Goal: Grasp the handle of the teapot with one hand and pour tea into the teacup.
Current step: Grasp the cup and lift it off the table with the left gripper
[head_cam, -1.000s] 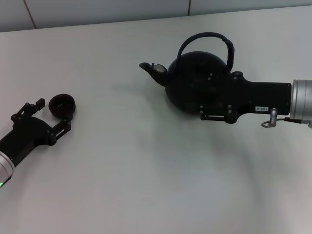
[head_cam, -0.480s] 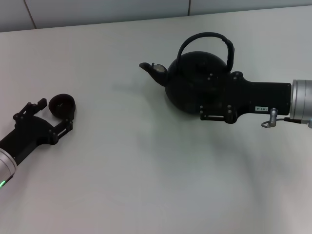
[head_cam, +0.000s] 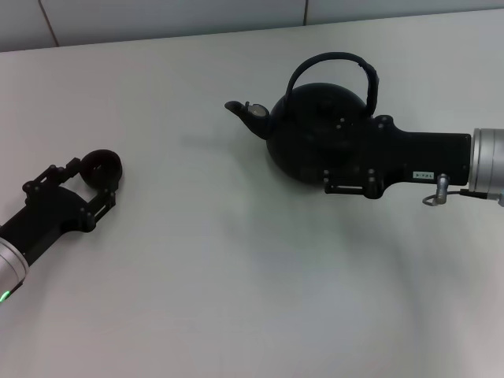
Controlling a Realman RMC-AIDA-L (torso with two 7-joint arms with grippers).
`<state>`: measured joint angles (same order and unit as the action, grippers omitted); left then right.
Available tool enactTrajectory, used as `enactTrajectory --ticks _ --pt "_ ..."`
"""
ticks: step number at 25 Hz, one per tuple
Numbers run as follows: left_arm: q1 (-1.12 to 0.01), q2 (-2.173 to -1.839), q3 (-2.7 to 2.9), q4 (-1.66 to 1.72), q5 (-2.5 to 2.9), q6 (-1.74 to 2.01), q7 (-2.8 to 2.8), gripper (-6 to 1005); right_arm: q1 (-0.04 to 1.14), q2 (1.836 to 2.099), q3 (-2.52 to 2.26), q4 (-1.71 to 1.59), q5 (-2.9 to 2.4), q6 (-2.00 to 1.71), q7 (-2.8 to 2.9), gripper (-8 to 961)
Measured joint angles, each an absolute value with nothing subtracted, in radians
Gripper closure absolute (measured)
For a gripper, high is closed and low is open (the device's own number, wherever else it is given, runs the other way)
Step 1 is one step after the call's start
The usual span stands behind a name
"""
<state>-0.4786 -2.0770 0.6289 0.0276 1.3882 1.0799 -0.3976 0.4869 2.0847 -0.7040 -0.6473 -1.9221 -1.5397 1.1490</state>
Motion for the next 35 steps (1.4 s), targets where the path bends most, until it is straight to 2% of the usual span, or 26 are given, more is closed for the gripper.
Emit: enactTrajectory --ticks 1,35 --pt "-0.479 -2.077 0.629 0.028 1.388 1.084 -0.399 359 0.487 2.085 -0.704 -0.647 -1.922 -1.537 1.149 292" --pt "-0.506 -2.079 0.858 0.027 1.388 1.272 -0.469 359 0.499 2.083 -0.704 -0.626 -1.926 -1.531 1.137 289"
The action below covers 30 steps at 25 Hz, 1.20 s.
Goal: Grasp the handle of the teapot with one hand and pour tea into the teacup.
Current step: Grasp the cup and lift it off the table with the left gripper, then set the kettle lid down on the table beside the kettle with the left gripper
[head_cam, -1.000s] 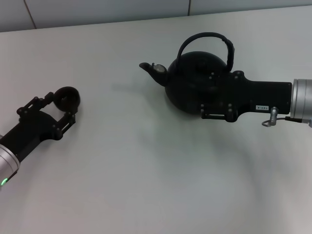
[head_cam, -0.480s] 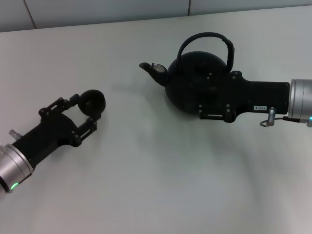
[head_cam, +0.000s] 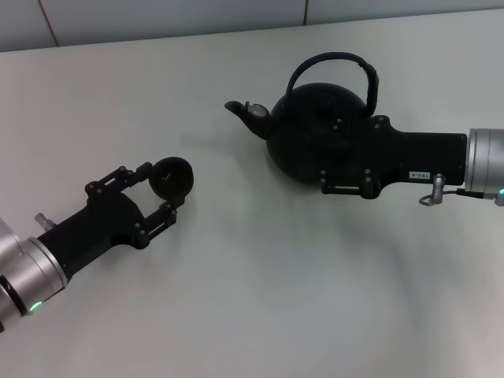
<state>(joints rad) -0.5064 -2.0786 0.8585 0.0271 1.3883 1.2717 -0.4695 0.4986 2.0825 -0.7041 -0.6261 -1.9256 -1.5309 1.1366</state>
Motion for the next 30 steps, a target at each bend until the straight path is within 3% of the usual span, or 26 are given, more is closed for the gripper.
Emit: enactTrajectory --ticks 30 --pt "-0.555 -2.08 0.888 -0.014 1.4 1.209 -0.475 358 0.497 2.083 -0.703 -0.606 -1.922 -1.531 1.112 289"
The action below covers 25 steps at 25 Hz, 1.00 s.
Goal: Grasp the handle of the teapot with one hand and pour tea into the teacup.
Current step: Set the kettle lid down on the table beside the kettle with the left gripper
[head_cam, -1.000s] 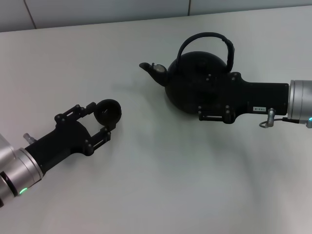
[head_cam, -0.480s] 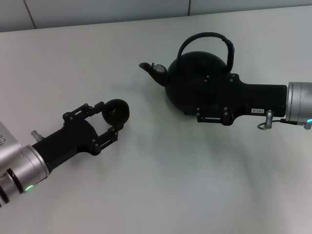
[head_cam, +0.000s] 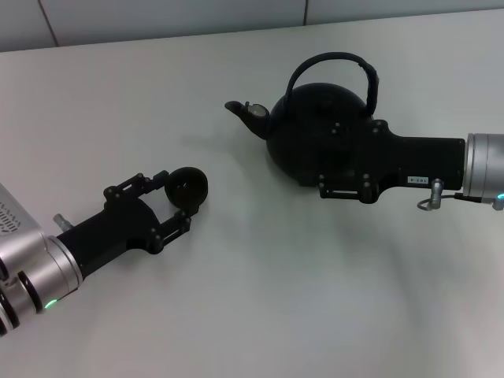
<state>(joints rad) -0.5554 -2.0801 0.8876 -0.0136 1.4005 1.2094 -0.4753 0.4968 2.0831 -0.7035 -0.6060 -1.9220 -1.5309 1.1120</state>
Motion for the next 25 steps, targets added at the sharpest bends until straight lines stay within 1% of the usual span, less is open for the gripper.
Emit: enactTrajectory --ticks 25 --pt "-0.555 -2.08 0.899 -0.014 1.401 1.2 -0.497 358 0.5 2.083 -0.704 -0.606 -1.922 -1.52 1.112 291"
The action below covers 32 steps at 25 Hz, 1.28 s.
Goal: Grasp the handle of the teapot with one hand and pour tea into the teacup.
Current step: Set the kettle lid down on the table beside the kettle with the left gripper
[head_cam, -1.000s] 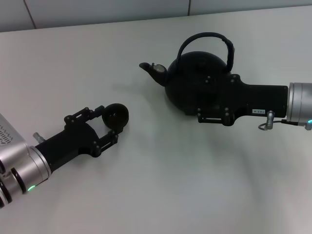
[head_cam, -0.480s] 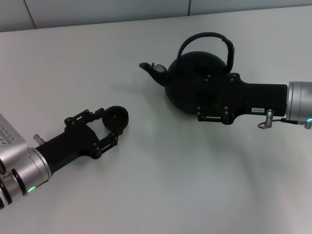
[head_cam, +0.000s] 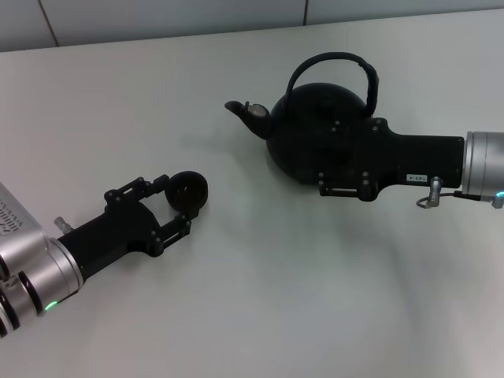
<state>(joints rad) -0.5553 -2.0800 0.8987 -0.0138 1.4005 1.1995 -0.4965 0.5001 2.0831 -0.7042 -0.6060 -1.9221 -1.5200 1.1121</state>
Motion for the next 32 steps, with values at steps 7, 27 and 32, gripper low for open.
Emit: enactTrajectory --ticks 7,27,32 --pt "-0.556 -2.08 0.91 -0.008 1.401 1.199 -0.497 358 0.501 2.083 -0.704 -0.606 -1.922 -1.52 1.112 291" --pt "-0.561 -2.08 0.911 -0.007 1.401 1.164 -0.5 358 0.505 2.084 -0.704 -0.606 -1.922 -1.519 1.112 292" --pt "-0.561 -2.08 0.911 -0.005 1.401 1.164 -0.5 359 0.505 2.085 -0.704 -0.606 -1.922 -1.519 1.112 291"
